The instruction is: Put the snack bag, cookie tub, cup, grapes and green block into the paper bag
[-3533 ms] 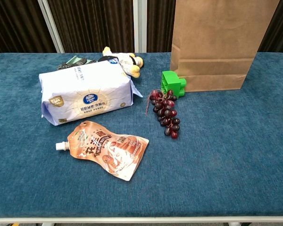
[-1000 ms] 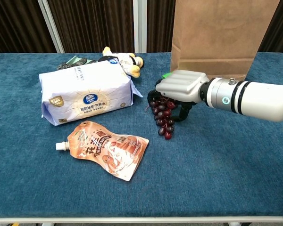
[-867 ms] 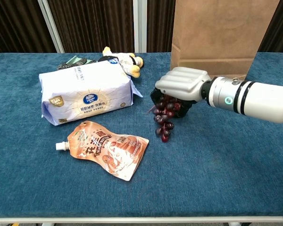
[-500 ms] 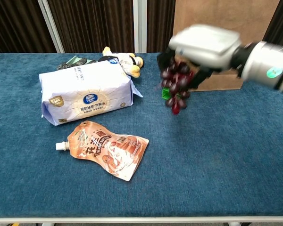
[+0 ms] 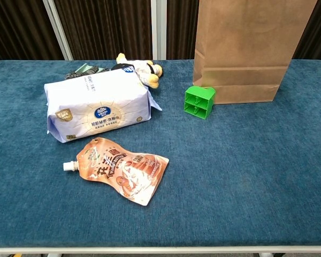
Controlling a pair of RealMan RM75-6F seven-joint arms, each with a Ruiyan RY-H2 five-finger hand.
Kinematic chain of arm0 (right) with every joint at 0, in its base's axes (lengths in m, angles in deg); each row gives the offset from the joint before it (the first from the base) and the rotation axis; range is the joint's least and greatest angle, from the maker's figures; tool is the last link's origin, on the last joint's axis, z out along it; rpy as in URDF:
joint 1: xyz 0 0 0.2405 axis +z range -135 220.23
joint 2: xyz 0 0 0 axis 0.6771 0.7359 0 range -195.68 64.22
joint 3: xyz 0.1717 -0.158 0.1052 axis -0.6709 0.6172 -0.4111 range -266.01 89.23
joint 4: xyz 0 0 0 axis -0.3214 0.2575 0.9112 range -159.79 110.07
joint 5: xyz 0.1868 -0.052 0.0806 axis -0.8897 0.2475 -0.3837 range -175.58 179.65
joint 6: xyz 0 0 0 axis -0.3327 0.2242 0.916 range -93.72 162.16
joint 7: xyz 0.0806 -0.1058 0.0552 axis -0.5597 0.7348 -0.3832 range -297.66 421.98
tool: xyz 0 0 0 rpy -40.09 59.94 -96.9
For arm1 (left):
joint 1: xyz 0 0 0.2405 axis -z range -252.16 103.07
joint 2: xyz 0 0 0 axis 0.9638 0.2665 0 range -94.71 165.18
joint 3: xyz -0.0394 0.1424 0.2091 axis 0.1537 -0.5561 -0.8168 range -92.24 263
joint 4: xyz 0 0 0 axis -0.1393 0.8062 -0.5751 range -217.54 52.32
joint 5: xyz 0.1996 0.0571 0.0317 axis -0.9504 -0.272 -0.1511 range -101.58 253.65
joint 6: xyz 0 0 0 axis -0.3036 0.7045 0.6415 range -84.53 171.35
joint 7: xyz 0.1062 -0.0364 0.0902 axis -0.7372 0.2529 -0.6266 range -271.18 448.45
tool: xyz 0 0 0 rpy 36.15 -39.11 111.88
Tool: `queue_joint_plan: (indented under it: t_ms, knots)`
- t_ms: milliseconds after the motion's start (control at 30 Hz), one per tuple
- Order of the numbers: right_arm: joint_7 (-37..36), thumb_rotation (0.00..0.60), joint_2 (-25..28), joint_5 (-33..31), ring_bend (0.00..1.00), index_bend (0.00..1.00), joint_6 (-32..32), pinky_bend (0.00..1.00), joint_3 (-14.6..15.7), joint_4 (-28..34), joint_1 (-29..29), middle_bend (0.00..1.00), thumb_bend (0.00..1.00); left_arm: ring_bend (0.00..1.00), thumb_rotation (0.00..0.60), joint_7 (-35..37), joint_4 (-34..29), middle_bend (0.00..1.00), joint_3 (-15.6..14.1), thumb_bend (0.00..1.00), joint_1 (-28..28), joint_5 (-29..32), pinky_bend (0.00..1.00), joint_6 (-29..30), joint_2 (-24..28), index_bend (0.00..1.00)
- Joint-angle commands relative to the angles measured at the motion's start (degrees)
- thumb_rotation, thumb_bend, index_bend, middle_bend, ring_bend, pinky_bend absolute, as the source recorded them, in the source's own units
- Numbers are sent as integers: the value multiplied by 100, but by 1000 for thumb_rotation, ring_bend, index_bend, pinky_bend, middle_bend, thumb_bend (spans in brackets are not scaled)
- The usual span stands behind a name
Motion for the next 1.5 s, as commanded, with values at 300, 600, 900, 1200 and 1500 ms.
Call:
queue_joint_plan:
  t_ms: [300, 600, 900, 1200, 1500]
  knots:
    - [1057, 600, 111, -2802, 391, 535, 2001, 604, -728, -502, 478, 537, 300, 121, 600, 34, 14, 202, -34, 40, -30, 33, 153, -11, -24, 232]
    - [1603, 600, -351, -3751, 329, 431, 2898, 539, -677, -1158, 878, 472, 299, 121, 600, 80, 76, 203, -40, 40, -36, 72, 152, -47, -36, 232]
    - [1807, 600, -486, -4266, 273, 311, 3161, 487, -834, -1451, 1148, 391, 299, 121, 600, 85, 96, 203, -35, 40, -21, 91, 153, -81, -49, 232]
    - [1776, 600, -619, -4447, 255, 290, 3309, 465, -880, -1690, 1290, 375, 298, 121, 600, 92, 115, 202, -37, 39, -6, 95, 152, -114, -63, 232]
    - [1442, 600, -326, -4015, 118, 48, 3072, 303, -807, -1120, 993, 249, 248, 121, 600, 113, 119, 203, -43, 40, -35, 112, 152, -85, -57, 232]
